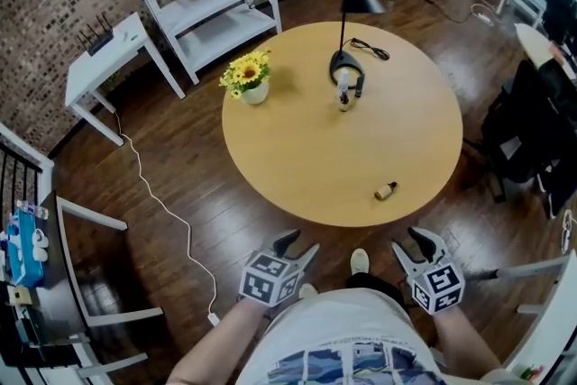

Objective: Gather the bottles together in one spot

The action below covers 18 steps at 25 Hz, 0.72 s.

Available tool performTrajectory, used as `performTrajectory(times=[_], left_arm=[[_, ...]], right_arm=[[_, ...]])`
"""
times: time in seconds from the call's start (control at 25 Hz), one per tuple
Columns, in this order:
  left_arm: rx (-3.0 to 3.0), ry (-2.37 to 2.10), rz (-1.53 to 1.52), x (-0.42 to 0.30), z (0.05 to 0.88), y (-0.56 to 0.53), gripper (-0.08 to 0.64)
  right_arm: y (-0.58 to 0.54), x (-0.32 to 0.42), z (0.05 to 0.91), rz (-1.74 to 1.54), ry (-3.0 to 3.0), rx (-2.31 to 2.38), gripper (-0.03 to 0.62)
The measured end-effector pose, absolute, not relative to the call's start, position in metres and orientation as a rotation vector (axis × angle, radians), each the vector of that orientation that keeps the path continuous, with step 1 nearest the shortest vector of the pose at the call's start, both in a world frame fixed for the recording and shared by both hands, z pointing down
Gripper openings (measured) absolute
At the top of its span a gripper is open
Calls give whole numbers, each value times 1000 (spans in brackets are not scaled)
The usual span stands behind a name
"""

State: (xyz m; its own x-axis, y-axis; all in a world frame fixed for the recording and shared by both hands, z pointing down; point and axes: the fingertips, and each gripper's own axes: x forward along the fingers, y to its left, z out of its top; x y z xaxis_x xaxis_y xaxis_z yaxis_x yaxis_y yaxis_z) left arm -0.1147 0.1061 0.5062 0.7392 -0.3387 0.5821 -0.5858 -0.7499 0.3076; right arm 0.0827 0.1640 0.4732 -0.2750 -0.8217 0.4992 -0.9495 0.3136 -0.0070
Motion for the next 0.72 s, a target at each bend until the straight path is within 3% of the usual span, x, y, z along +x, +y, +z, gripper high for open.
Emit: performTrajectory(times=[0.08,0.48,0.72], left_arm=[[2468,-637,757,-86,514,103,229],[2575,-398,1193,95,587,61,230],[2521,-375,1556,163,657,30,229]], right_arm=[[161,101,478,471,-2175,1583,210],[141,206,501,612,-2166,1604,225],[135,259,510,678,-2171,1595,235]])
